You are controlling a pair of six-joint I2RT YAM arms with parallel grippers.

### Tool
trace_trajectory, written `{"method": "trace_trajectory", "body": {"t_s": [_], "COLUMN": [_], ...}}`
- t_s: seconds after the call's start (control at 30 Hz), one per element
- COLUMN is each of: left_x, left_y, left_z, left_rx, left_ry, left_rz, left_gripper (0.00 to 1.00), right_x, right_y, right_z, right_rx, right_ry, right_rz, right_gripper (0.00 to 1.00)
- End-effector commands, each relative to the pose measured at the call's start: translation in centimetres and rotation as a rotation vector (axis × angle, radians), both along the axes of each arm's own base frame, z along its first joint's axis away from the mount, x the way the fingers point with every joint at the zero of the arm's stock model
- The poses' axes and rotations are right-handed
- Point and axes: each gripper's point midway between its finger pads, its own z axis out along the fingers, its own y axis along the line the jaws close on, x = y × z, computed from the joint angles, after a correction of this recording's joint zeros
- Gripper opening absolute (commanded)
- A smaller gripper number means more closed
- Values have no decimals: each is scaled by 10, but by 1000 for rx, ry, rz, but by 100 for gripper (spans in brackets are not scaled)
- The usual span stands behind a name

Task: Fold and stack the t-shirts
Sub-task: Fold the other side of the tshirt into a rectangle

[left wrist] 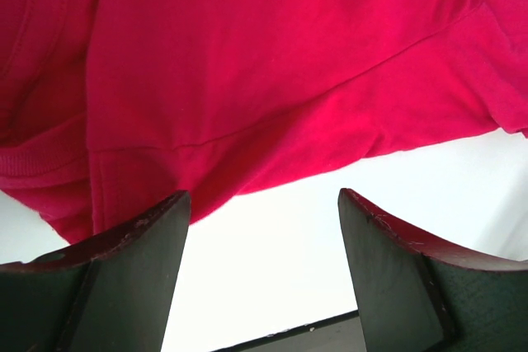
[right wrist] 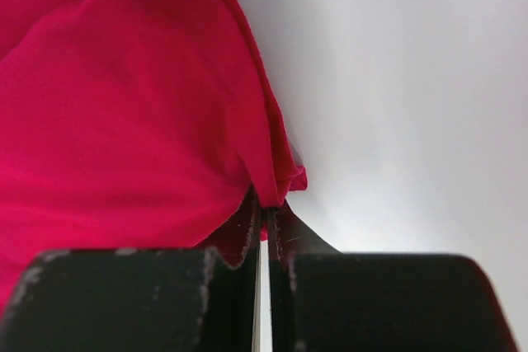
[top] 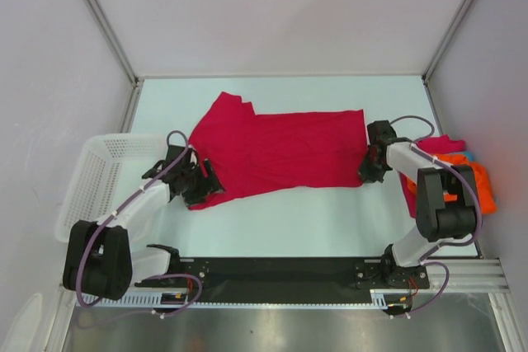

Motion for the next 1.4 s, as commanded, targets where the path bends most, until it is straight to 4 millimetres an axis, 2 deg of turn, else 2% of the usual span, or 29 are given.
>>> {"method": "trace_trajectory", "body": {"t_s": [0.0, 0.33, 0.47, 0.53, 0.73, 0.83, 0.87, 0.93, 0.97, 1.0, 1.23, 1.33, 1.37], "left_x": [6, -15, -17, -16, -16, -14, -14, -13, -12, -12, -11, -3, 1], "left_y": [0, 2, -2, -2, 0, -1, -2, -1, -1, 0, 5, 4, 4], "left_z": [19, 31, 44, 51, 56, 54, 54, 55, 55, 56, 54, 57, 58], "left_rx": [-8, -32, -67, -67, -58, -61, -64, -58, -57, -53, -30, -27, -26], "left_ry": [-60, -65, -78, -92, -92, -85, -86, -90, -90, -93, -89, -97, -101], "left_rz": [-8, 2, 10, 18, 18, 16, 16, 13, 14, 13, 44, 45, 44], "left_gripper": [78, 78, 78, 78, 78, 78, 78, 78, 78, 78, 78, 78, 78], "right_x": [-42, -95, -108, -119, -147, -143, -140, -131, -129, -126, -98, -77, -65], "right_y": [2, 5, 26, 29, 50, 52, 51, 52, 50, 51, 57, 60, 60], "right_z": [7, 18, 25, 27, 35, 39, 40, 46, 48, 51, 71, 80, 83], "right_rx": [-19, -29, -4, -16, 7, 20, 13, 2, -15, -21, -34, -47, -56], "right_ry": [43, 87, 86, 111, 110, 68, 58, 40, 42, 40, -30, -88, -113], "right_rz": [-20, -29, 0, 3, -5, -20, -20, -8, -7, -4, 25, 22, 25], "right_gripper": [0, 0, 0, 0, 0, 0, 12, 29, 49, 52, 53, 56, 62]}}
